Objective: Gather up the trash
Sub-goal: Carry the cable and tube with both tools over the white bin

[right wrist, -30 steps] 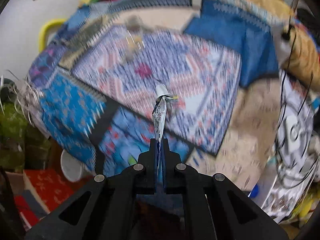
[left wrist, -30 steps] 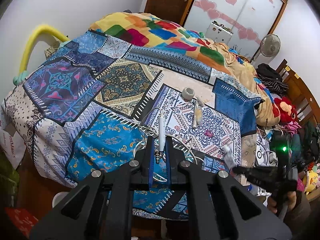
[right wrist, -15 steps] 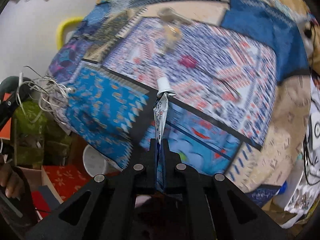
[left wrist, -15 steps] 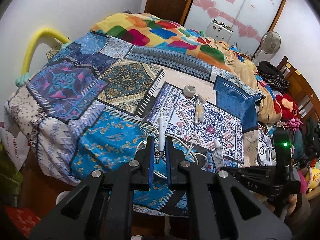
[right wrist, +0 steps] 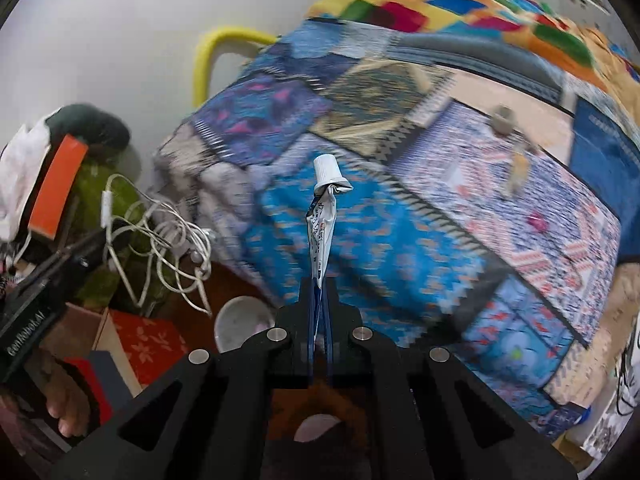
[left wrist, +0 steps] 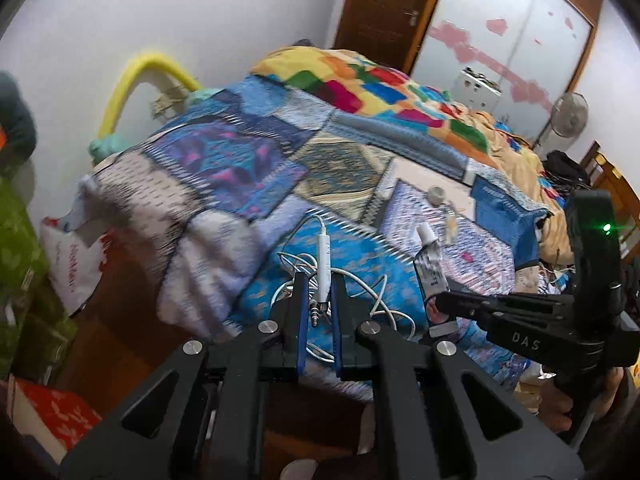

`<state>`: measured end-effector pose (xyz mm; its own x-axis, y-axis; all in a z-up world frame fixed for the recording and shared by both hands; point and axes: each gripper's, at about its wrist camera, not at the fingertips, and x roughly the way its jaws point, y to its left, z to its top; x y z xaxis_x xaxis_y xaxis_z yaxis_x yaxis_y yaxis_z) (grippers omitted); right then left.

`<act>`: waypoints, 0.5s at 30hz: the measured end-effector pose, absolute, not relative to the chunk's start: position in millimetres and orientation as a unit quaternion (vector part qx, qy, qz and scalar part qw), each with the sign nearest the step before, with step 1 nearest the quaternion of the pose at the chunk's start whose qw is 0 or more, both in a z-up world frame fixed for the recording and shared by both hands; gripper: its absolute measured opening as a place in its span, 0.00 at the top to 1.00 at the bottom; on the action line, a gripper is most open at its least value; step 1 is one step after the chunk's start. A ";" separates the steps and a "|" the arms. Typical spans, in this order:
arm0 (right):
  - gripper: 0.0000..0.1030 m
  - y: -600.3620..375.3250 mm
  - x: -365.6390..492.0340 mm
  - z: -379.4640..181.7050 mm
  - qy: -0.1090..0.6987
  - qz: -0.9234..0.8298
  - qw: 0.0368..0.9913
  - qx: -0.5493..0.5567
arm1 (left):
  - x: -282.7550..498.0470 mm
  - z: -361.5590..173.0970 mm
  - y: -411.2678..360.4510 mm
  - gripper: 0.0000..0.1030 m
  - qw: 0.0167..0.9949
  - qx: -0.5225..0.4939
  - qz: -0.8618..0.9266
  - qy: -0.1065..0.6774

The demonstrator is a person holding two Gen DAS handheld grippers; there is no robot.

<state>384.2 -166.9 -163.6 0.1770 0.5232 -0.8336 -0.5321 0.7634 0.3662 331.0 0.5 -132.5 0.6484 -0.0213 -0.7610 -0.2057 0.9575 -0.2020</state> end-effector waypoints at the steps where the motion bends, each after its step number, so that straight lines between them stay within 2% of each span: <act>1: 0.96 -158.7 379.7 -163.6 0.543 0.349 0.764 -0.007 | 324.6 -134.3 8.1 0.91 0.896 -0.140 0.055 0.418; 7: 0.96 -93.4 345.3 -179.6 0.558 0.380 0.736 -0.042 | 285.4 -158.9 58.6 0.91 0.878 -0.155 0.089 0.444; 15: 0.96 -16.7 303.9 -223.1 0.582 0.408 0.696 -0.102 | 250.9 -218.2 112.8 0.91 0.844 -0.192 0.119 0.487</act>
<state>303.9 -16.7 -223.1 -0.0102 0.4485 -0.8937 -0.6870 0.6463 0.3322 250.9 112.8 -218.2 0.4968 0.0132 -0.8678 -0.3871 0.8983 -0.2079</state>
